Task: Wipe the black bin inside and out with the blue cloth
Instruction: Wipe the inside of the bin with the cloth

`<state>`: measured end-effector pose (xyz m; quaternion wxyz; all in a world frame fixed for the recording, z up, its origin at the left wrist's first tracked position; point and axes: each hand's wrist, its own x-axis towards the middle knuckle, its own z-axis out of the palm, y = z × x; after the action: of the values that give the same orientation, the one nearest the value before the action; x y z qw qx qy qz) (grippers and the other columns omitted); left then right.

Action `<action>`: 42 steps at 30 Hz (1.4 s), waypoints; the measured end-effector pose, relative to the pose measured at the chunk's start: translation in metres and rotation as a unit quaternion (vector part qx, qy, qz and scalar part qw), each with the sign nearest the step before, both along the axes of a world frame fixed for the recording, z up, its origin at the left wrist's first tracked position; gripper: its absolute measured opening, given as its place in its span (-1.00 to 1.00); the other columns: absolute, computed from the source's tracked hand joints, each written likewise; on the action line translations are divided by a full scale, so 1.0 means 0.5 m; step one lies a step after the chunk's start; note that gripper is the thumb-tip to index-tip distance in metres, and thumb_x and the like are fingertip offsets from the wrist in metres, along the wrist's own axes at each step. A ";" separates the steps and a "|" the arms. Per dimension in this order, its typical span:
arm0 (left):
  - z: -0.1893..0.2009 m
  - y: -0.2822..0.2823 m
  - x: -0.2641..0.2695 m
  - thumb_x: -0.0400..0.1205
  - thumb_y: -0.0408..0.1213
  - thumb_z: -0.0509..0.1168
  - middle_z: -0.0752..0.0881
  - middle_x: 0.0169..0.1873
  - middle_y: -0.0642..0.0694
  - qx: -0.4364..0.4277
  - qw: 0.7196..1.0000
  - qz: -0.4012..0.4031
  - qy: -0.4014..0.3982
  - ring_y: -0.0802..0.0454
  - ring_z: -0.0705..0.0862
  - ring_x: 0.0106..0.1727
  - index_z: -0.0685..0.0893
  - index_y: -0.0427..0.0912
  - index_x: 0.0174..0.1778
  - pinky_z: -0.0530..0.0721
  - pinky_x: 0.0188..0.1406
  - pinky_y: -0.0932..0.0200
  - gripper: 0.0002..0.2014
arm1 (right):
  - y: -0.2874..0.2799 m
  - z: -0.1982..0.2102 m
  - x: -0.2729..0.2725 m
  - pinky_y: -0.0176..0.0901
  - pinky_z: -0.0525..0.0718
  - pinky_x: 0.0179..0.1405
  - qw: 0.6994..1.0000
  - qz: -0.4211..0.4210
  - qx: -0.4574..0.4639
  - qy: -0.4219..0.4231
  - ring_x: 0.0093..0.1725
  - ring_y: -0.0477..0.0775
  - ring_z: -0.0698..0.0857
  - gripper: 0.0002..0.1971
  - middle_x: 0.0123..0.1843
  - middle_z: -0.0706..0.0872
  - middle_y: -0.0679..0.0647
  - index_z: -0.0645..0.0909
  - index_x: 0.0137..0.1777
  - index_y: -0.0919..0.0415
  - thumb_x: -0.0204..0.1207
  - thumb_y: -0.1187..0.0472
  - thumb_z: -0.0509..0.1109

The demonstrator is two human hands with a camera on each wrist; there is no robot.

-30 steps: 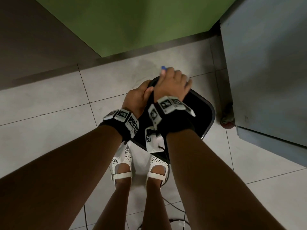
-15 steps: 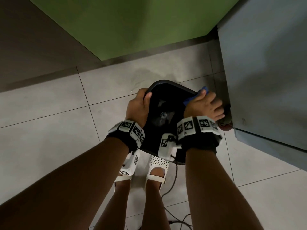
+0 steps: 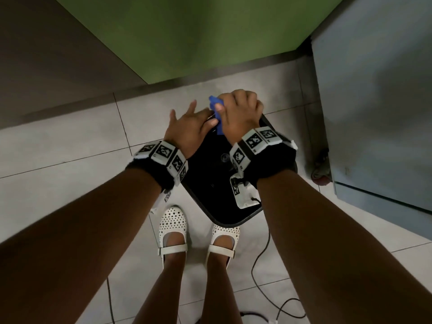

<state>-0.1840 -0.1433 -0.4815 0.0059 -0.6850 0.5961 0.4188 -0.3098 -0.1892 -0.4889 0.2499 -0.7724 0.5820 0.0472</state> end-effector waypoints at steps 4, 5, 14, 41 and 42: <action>0.002 0.009 -0.007 0.73 -0.04 -0.07 0.70 0.16 -0.27 0.005 0.997 0.061 0.057 -0.27 0.63 0.21 0.46 -0.10 0.34 0.47 0.10 0.01 -0.63 | 0.010 -0.014 0.016 0.08 0.23 0.36 0.999 -0.019 -0.040 -0.019 0.32 0.21 0.43 -0.63 0.27 0.57 0.12 0.55 0.28 0.09 0.66 -0.03 0.05; 0.002 0.013 -0.009 0.73 -0.01 -0.07 0.73 0.09 -0.25 0.003 0.995 0.076 0.058 -0.26 0.66 0.11 0.46 -0.06 0.33 0.46 -0.02 0.08 -0.63 | 0.016 -0.014 0.016 0.14 0.28 0.37 0.997 -0.039 -0.064 -0.019 0.29 0.22 0.48 -0.62 0.22 0.61 0.12 0.58 0.24 0.09 0.64 -0.04 0.05; 0.000 0.019 -0.012 0.71 0.08 -0.11 0.75 0.06 -0.17 0.011 0.996 0.079 0.041 -0.24 0.68 0.08 0.46 0.06 0.31 0.60 0.13 -0.06 -0.61 | 0.069 -0.019 -0.041 0.24 0.26 0.46 0.942 -0.324 -0.071 0.060 0.36 0.27 0.49 -0.44 0.27 0.61 0.27 0.51 0.29 0.22 0.59 -0.11 -0.13; -0.002 0.069 -0.039 0.74 -0.14 -0.03 0.69 0.21 -0.27 -0.028 0.961 0.257 0.098 -0.25 0.63 0.25 0.37 -0.12 0.44 0.51 0.09 0.15 -0.63 | 0.078 -0.009 -0.129 0.26 0.60 0.07 0.930 -0.335 -0.138 0.063 0.04 0.42 0.63 -0.66 0.08 0.67 0.37 0.56 0.17 0.23 0.59 0.01 0.16; -0.001 0.070 -0.034 0.73 -0.13 -0.04 0.56 0.39 -0.27 -0.033 0.960 0.265 0.080 -0.24 0.50 0.43 0.28 -0.11 0.52 0.44 0.33 0.05 -0.58 | 0.060 -0.012 -0.129 0.23 0.61 0.01 0.941 -0.297 -0.155 0.052 0.02 0.43 0.63 -0.68 0.07 0.68 0.36 0.57 0.17 0.20 0.57 0.03 0.18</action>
<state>-0.2011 -0.1081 -0.4821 -0.1756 -0.7824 0.4052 0.4392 -0.3741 -0.1590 -0.4950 0.0995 -0.5903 0.7971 -0.0798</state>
